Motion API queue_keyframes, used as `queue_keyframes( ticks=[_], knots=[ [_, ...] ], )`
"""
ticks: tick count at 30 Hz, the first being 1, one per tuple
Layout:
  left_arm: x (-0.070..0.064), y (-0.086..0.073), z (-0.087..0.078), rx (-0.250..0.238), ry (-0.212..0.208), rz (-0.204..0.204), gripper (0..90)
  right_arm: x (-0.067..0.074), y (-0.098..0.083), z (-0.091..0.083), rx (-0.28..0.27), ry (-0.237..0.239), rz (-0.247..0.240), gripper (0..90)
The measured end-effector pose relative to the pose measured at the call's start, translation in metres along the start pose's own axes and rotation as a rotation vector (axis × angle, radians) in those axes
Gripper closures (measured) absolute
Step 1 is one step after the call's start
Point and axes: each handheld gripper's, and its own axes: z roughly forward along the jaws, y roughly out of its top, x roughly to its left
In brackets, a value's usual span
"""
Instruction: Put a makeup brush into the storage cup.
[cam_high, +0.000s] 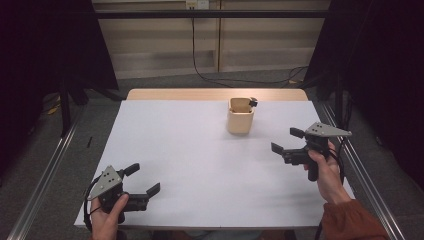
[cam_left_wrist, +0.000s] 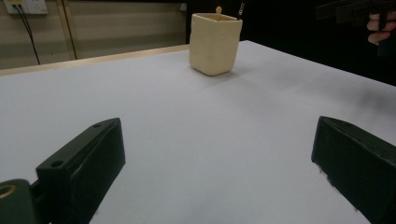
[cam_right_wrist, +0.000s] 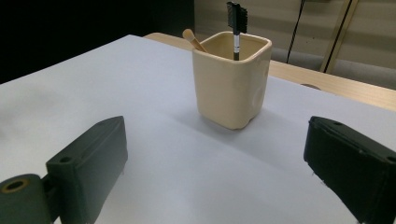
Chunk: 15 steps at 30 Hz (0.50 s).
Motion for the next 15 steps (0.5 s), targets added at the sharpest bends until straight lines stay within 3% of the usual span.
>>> queue_keyframes(
  ticks=[15],
  knots=[
    [-0.002, 0.001, -0.003, -0.004, 0.009, 0.02, 2.7, 0.007, -0.028, -0.031, -0.016, -0.024, 0.021, 4.8]
  ],
)
